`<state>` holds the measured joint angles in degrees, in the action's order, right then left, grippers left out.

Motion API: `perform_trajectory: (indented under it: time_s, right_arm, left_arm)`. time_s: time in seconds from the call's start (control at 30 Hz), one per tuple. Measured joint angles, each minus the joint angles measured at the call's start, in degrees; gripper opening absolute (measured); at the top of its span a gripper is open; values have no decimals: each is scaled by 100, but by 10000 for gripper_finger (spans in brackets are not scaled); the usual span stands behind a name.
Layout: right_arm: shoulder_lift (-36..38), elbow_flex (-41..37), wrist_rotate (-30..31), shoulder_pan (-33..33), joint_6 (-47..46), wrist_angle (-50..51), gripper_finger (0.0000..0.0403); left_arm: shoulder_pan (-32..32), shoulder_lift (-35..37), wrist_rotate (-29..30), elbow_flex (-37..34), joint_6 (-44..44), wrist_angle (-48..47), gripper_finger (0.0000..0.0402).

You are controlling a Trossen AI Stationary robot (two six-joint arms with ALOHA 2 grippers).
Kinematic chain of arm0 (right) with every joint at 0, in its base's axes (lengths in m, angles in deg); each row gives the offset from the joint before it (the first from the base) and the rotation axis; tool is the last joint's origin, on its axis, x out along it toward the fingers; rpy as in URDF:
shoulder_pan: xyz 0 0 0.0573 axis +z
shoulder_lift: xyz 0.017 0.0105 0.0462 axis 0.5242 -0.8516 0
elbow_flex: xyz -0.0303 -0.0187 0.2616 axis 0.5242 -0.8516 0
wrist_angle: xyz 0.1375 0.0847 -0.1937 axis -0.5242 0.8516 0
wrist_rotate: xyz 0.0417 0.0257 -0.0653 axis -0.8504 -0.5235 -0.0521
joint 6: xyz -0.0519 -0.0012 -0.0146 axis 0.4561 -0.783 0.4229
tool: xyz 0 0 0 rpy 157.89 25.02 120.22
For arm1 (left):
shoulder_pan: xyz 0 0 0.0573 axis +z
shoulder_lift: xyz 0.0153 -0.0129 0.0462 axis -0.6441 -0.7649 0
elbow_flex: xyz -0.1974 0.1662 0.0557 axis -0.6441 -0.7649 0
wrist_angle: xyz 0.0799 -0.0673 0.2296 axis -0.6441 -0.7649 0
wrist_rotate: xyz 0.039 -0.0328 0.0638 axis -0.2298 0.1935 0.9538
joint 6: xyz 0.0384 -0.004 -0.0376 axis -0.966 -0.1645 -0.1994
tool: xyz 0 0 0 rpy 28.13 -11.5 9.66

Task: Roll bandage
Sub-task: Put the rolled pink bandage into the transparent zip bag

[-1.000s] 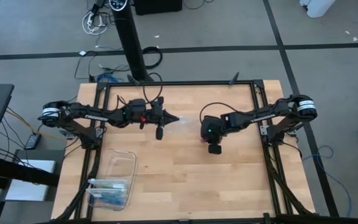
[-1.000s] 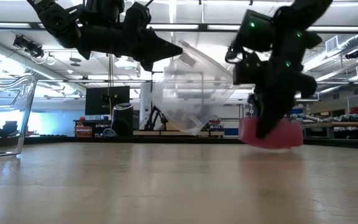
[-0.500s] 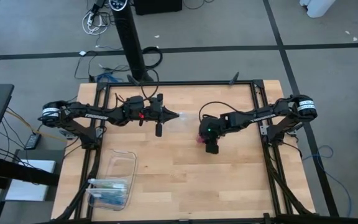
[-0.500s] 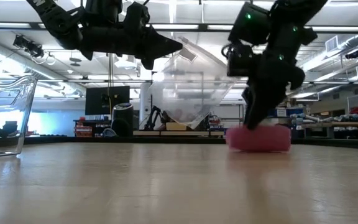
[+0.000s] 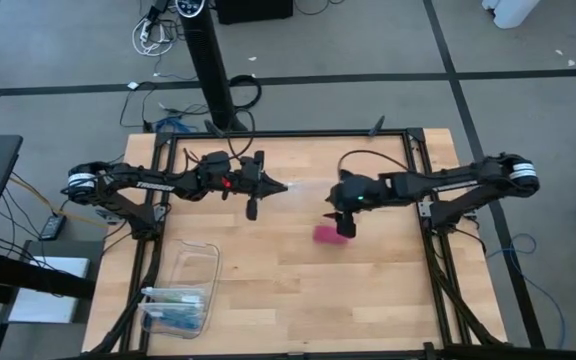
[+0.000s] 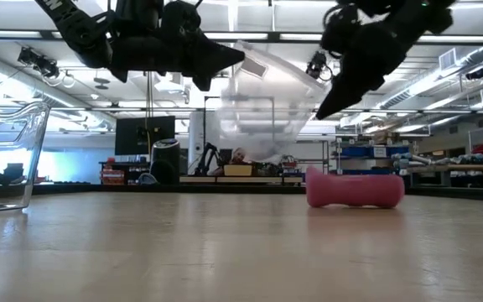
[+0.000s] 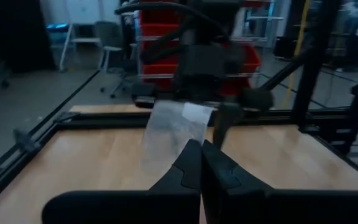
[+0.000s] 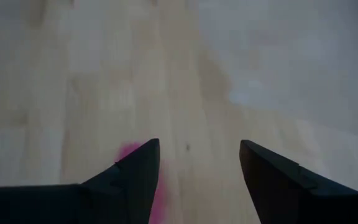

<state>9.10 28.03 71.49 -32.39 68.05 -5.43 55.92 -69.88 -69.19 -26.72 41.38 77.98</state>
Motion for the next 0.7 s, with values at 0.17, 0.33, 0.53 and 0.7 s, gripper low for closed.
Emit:
perform_trajectory:
  time_s: [0.17, 0.33, 0.53, 0.7]
  right_arm:
    - [864, -1145, 28, -63, -241, -1636, 219]
    - [1557, -2190, 724, -26, -395, -3375, 219]
    - [1817, -2597, 737, 10, -397, -4224, 204]
    - [1780, -2597, 785, 19, -174, -4464, 161]
  left_arm:
    - [32, 0, -293, 0, -114, 116, 0]
    - [24, 0, -357, 0, -94, 362, 0]
    - [17, 0, -357, -2, 59, 543, 0]
    - [17, 0, -356, -1, 178, 680, 0]
